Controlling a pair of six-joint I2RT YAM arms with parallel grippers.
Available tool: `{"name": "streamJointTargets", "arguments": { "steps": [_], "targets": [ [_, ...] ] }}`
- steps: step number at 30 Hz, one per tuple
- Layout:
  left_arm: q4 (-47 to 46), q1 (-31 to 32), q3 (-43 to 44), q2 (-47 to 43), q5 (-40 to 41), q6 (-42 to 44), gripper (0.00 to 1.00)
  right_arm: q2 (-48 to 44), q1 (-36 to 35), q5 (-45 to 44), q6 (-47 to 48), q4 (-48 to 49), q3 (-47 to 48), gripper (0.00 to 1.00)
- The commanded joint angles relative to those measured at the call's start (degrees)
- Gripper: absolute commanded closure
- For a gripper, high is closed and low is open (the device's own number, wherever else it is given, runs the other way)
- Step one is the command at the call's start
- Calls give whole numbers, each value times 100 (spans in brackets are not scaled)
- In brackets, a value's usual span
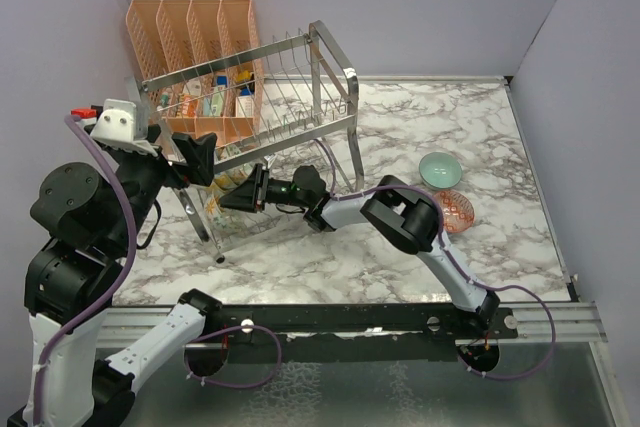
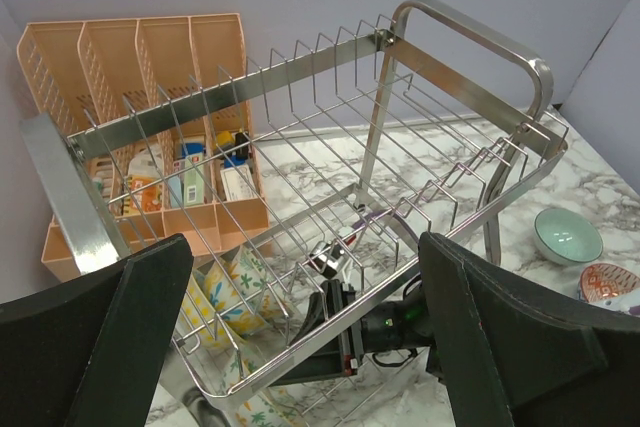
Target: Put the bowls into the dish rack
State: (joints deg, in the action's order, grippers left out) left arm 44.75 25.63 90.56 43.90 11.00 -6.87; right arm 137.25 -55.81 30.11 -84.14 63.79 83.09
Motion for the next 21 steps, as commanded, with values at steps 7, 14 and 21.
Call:
{"name": "streamJointTargets", "arguments": {
  "steps": [7,14,21],
  "targets": [
    [19,21,54,78,104,-6,1,-930,-25,68,323,471,-693,65],
    [7,21,-24,125,156,-6,1,-1515,-84,499,410,590,-1403,65],
    [-87,26,-16,146,86,-112,1,-2807,-419,1324,1652,-1234,-2338,65]
  ]
}}
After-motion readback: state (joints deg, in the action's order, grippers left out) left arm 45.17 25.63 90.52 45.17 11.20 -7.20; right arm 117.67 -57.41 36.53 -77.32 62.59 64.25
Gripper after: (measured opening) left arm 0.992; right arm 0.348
